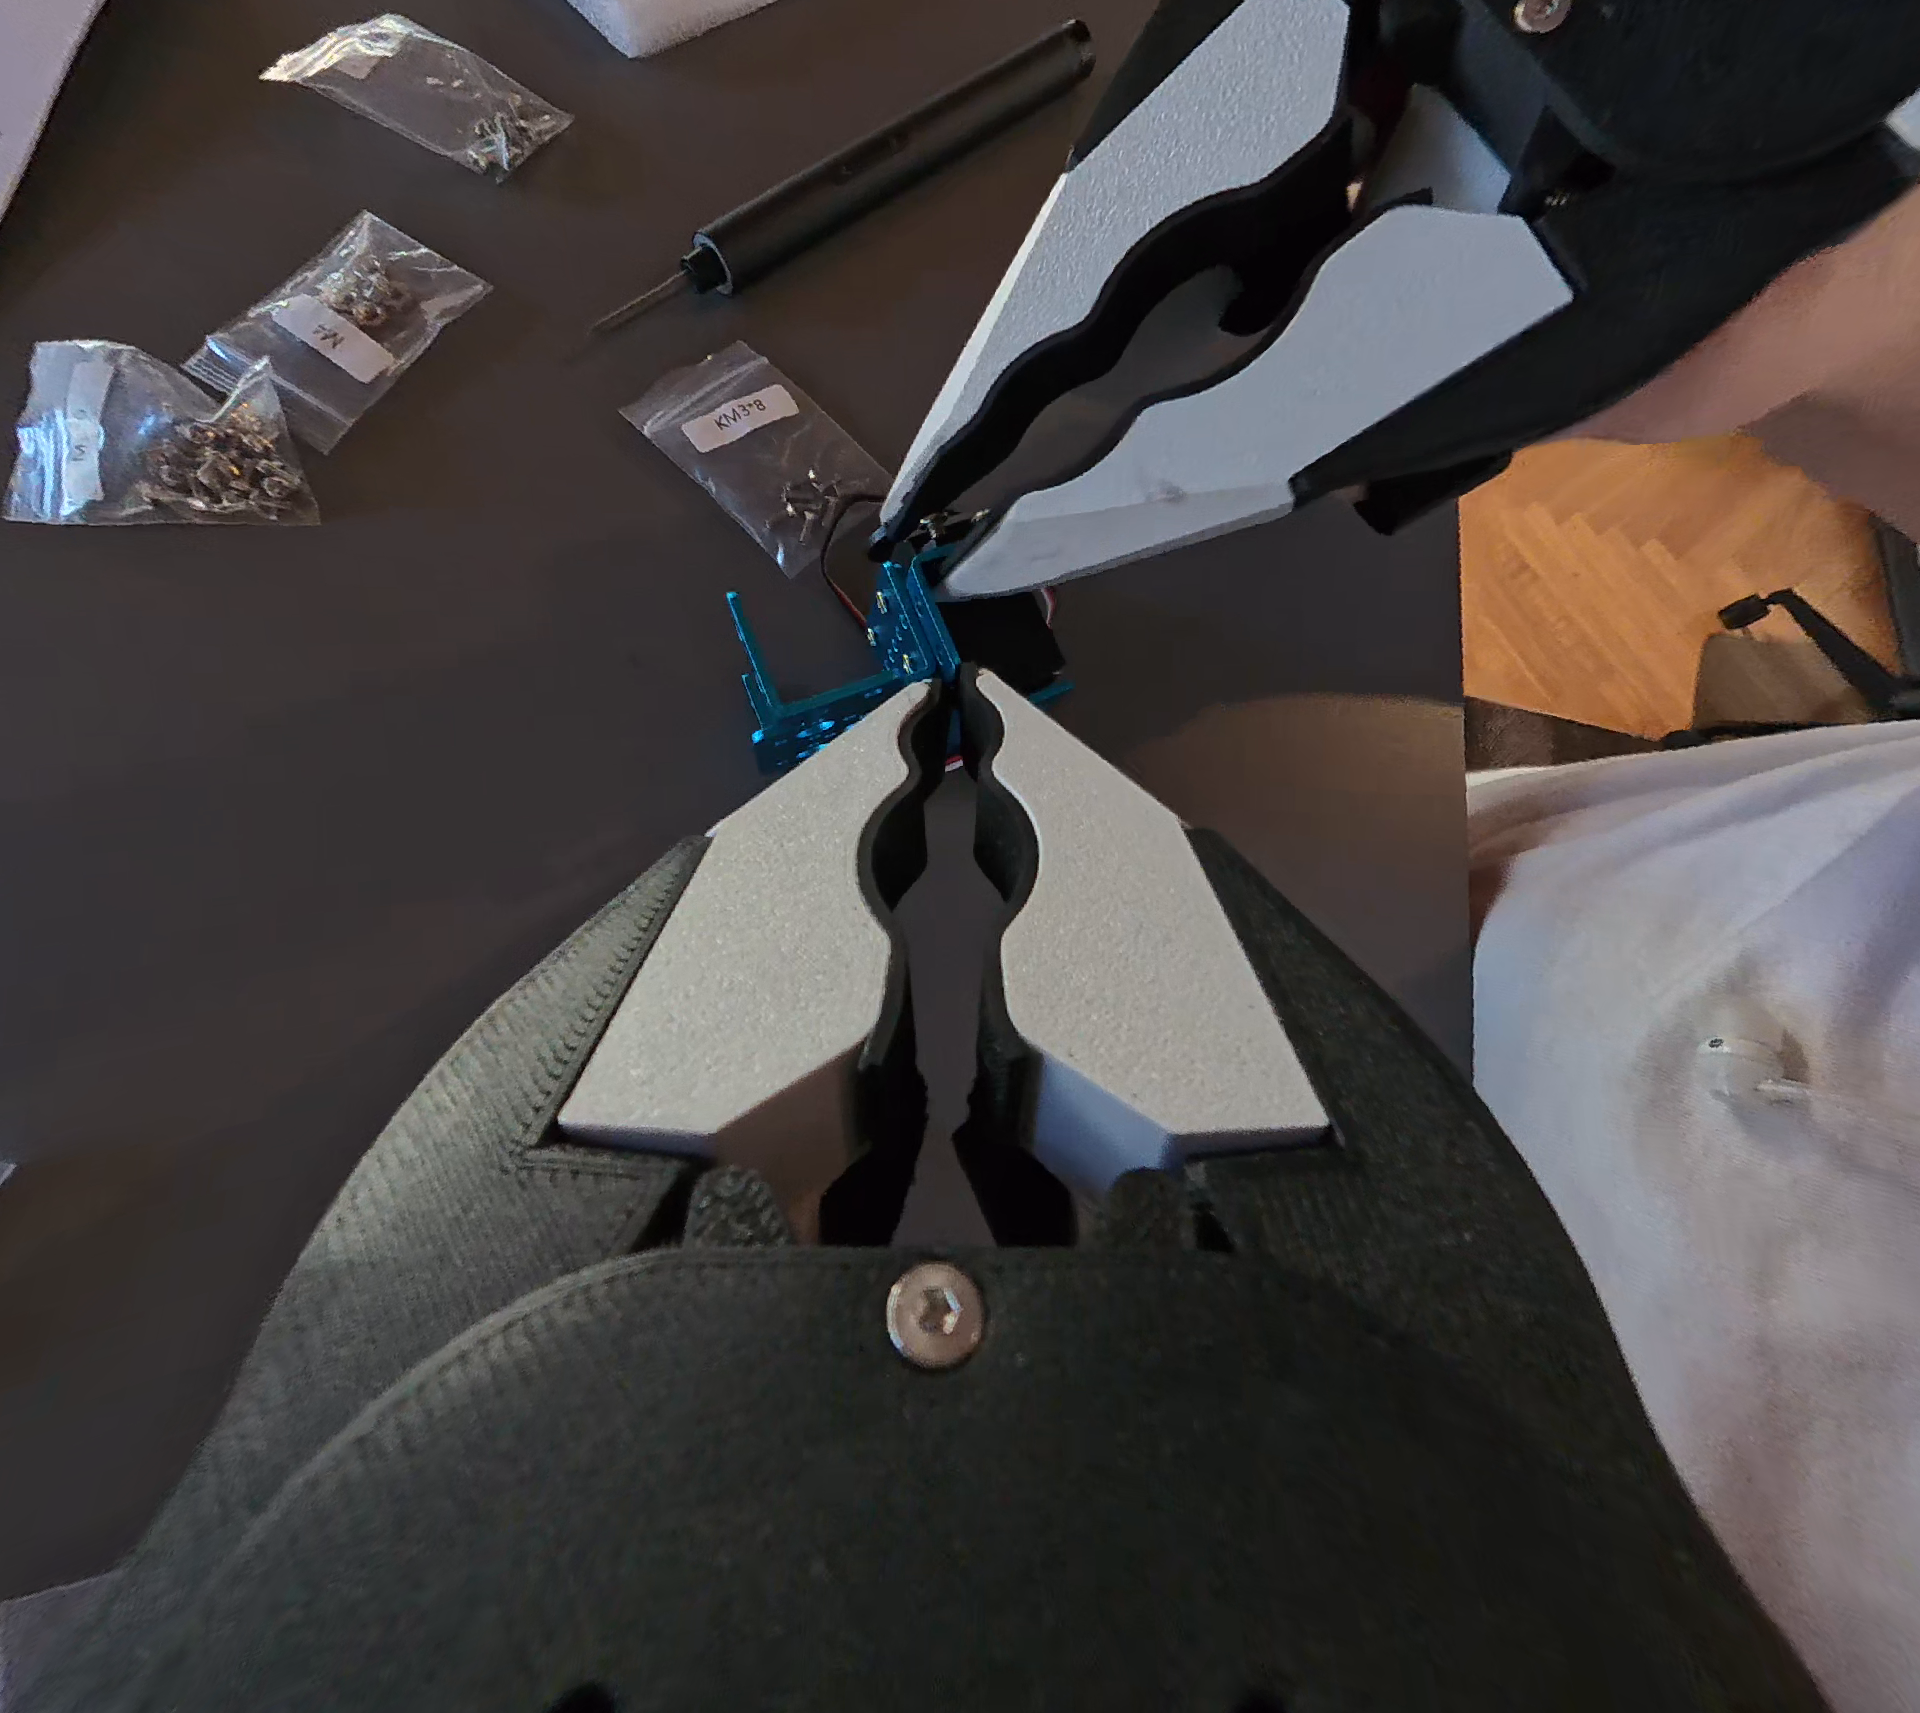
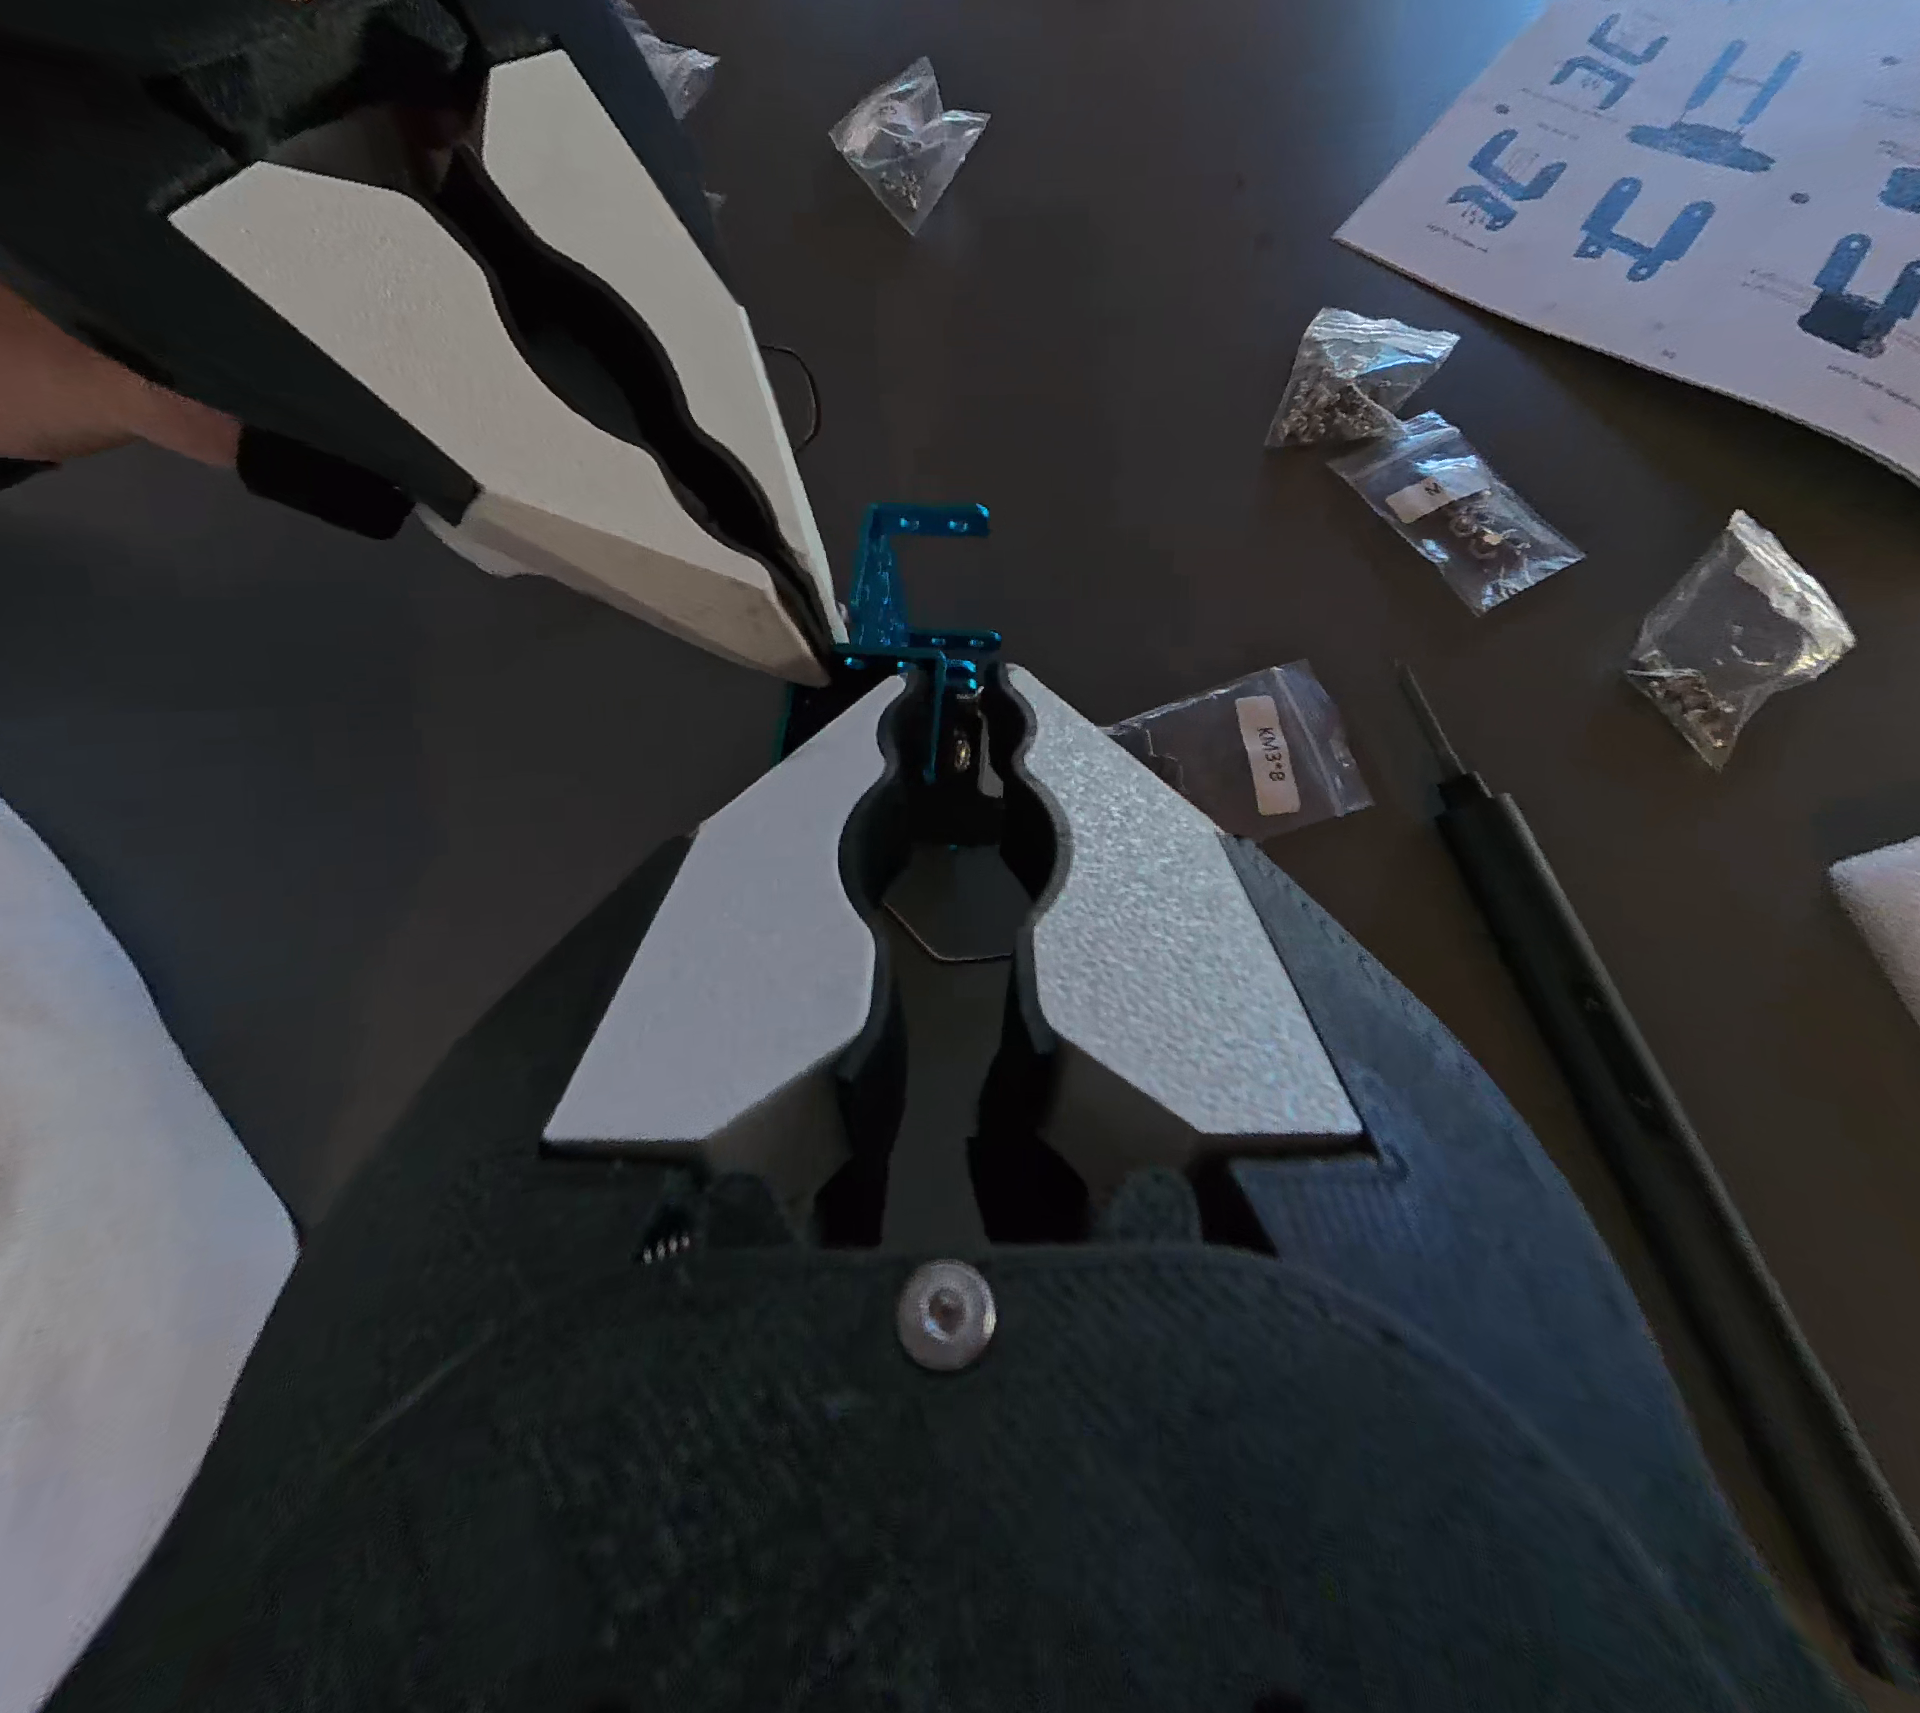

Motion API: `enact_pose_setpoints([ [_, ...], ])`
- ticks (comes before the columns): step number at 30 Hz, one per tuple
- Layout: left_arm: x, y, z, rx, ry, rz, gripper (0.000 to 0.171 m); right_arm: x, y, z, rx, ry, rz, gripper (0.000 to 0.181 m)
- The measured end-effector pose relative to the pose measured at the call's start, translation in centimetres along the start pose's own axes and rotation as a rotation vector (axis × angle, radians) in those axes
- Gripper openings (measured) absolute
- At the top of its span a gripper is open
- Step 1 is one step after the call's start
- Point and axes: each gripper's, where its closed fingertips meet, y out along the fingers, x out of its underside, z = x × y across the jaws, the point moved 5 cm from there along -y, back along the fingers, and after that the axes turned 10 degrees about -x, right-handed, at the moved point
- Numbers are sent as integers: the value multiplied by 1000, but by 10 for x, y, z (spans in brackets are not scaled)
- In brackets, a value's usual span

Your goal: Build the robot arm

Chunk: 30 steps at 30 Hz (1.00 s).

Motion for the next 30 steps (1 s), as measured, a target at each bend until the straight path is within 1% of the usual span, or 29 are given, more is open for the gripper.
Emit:
enact_pose_setpoints([
  [2,1,0,-1,4,-9,13,1,2,-3,4,-94,32,51,15],
  [4,2,-1,-1,2,19,16,1,-2,-12,8,-177,53,139,25],
  [6,3,-3,-3,0,47,22,1,-7,-27,11,-231,11,206,10],
  [8,5,-4,-5,55,94,19,1,-5,-33,12,-278,-65,190,1],
  [10,6,-6,-9,107,100,18,1,2,-26,10,-354,-123,143,1],
  [11,7,-7,-11,140,99,15,1,4,-21,11,-374,-133,126,4],
  [13,8,-8,-16,176,84,29,2,5,-12,10,-442,-143,127,4],
  [14,9,-8,-18,196,75,34,2,5,-8,12,-452,-137,124,1],
  [16,10,-8,-19,225,82,47,3,5,-5,11,-487,-141,104,1],
  [19,10,-7,-19,226,101,57,2,9,-2,18,-468,-155,77,0],
  [21,9,-7,-19,221,116,62,2,5,-2,17,-512,-125,119,1],
  [22,8,-7,-19,221,120,57,2,2,-1,16,-508,-123,127,1],
  [25,7,-6,-20,230,103,64,2,3,-2,18,-468,-178,89,1],
  [27,7,-6,-20,233,100,66,2,-2,-9,25,-456,-164,133,0],
  [29,7,-6,-20,226,107,68,2,-5,-10,24,-497,-116,171,0],
  [30,7,-5,-20,223,110,68,2,-3,-6,17,-540,-113,151,0],
])
